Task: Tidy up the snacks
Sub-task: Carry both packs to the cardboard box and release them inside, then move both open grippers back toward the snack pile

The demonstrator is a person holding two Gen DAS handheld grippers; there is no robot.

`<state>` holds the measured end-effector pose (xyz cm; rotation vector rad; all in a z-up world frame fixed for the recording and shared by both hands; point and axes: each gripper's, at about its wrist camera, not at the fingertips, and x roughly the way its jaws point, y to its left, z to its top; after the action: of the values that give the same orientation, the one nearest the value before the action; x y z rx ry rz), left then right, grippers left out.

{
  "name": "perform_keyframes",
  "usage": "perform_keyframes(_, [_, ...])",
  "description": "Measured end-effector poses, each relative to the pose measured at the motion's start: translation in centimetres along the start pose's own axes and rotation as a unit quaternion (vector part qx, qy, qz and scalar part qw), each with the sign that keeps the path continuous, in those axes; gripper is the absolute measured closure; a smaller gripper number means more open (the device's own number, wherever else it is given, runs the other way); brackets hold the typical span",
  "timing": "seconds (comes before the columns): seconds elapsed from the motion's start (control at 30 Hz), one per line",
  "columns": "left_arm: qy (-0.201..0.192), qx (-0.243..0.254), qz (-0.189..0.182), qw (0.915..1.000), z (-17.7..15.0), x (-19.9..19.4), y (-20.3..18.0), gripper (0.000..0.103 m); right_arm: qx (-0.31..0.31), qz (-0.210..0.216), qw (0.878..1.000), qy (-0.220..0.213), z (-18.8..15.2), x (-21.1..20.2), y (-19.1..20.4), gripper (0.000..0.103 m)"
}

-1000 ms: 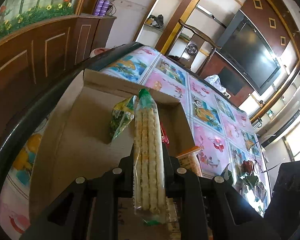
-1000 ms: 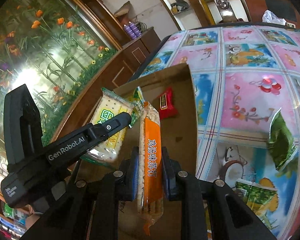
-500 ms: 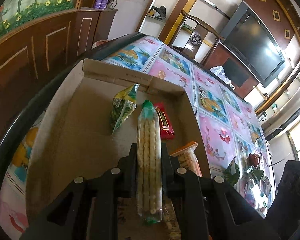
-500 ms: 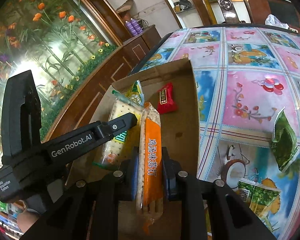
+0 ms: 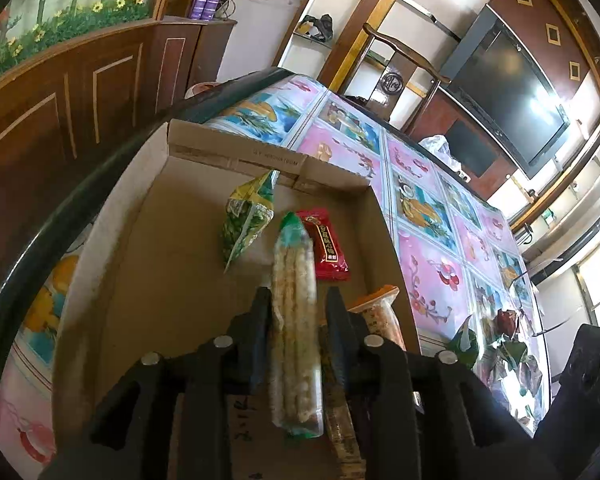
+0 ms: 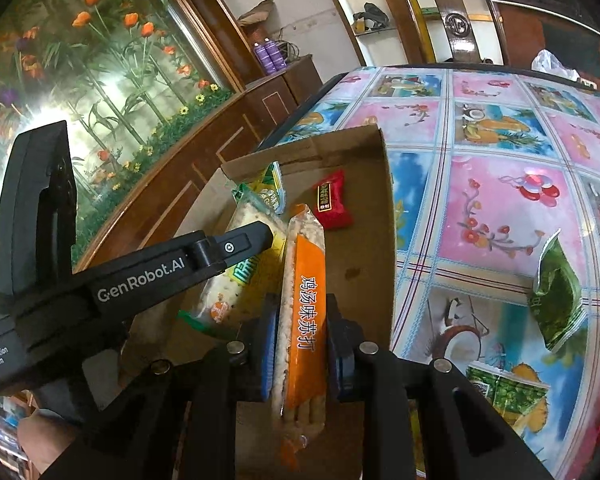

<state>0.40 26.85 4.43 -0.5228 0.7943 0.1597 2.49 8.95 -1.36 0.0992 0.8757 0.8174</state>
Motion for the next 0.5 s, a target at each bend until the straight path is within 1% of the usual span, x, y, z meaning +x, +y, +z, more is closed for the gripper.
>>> perform_keyframes(0.17, [-0.006, -0.004, 0.001, 1.0000, 0.1, -0.3, 0.1, 0.066, -0.008, -0.009, 1.000, -0.011, 0.1, -0.5, 0.2, 0.078])
perform_keyframes(0.23, [-0.013, -0.004, 0.002, 0.9999, 0.1, -0.5, 0.1, 0.058, -0.009, -0.013, 1.000, -0.018, 0.2, -0.8, 0.1, 0.078])
perform_keyframes(0.33, [-0.029, -0.002, 0.006, 0.9996, 0.2, -1.0, 0.0, 0.051, -0.004, -0.015, 1.000, -0.025, 0.4, -1.2, -0.1, 0.078])
perform_keyframes(0.5, [-0.063, -0.004, 0.000, 0.9980, 0.4, -2.1, -0.1, 0.047, 0.004, -0.016, 0.999, -0.034, 0.7, -1.7, -0.5, 0.078])
